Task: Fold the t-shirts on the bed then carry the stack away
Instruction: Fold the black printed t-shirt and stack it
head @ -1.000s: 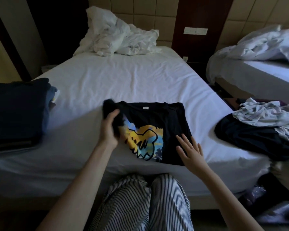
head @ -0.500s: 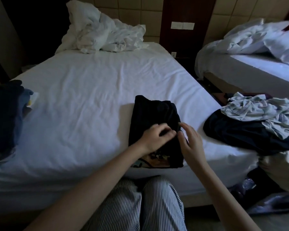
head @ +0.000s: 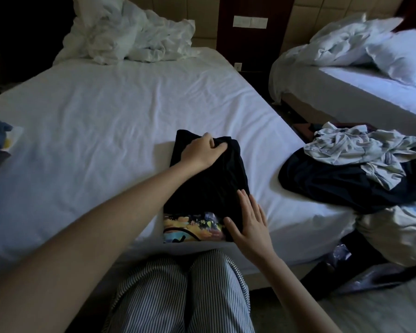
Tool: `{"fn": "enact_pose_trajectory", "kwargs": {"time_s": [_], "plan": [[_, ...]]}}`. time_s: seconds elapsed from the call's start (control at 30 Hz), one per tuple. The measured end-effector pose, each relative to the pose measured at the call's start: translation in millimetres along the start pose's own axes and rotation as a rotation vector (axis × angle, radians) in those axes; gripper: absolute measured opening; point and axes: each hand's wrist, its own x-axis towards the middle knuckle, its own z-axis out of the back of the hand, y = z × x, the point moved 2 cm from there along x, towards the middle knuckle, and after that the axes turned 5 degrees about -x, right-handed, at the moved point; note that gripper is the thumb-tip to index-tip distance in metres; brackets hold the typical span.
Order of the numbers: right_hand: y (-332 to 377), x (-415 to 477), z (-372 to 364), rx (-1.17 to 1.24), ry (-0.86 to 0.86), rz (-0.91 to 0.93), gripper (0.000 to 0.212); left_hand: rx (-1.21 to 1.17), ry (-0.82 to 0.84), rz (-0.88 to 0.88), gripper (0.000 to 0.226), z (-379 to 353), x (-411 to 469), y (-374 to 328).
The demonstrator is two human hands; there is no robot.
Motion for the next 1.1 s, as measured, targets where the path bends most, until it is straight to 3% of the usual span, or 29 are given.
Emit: {"fn": "enact_pose_trajectory", "kwargs": {"time_s": [0.07,0.17,0.23,0.3,0.37,0.4,0.47,0.57,0.7,0.8,0.93,1.03,1.1], "plan": [[-0.3,-0.4,0.6,0.005,0.009,-0.007,0.09,0.22,0.095,0.033,0.055,-8.8,8.5,-21.1],[-1.5,-0.8,1.2,-0.036,0.047,0.008,0.086,0.457,0.134,0.038,0.031,-19.3,17.5,-31.6],[-3.3,0.1,-0.1,-0.042,0.057,0.003,0.086,0.325,0.09,0.117,0.028,-14.4,28.7,-30.5],[-4.3,1.0,-1.2,-0.045,0.067,-0.001,0.089,0.009,0.001,0.137,0.022,-6.0,43.2,-31.9],[-5.1,2.2,-1.5,-0.029,0.083,-0.011,0.094,-0.323,-0.085,0.069,0.033,-5.0,52.6,-32.3],[-5.7,2.2,-1.2,-0.009,0.081,-0.019,0.095,-0.367,-0.064,0.018,0.034,-8.8,51.5,-31.8],[-6.7,1.4,-0.9,0.043,0.062,-0.031,0.084,-0.179,0.081,-0.096,0.025,-31.5,49.0,-21.8],[-7.8,-5.4,-2.8,0.12,0.009,-0.054,0.06,0.318,0.226,-0.164,0.041,-67.4,35.4,7.0],[-3.2,-7.3,0.6,0.155,0.01,-0.073,0.063,0.329,0.264,-0.167,0.047,-62.2,33.4,4.3],[6.6,0.4,17.4,0.112,0.103,-0.124,0.077,0.228,0.124,-0.219,0.047,-33.4,15.2,-10.2],[32.0,30.8,45.0,-0.12,0.163,-0.164,0.075,0.56,0.364,-0.242,0.053,-27.5,-43.4,22.8],[43.6,57.2,32.9,-0.203,0.12,-0.086,0.071,0.581,0.18,-0.323,0.059,-36.8,-67.4,48.6],[38.9,61.5,10.7,-0.23,0.154,-0.09,0.073,0.627,0.25,-0.278,0.059,-42.7,-61.3,49.4]]}}
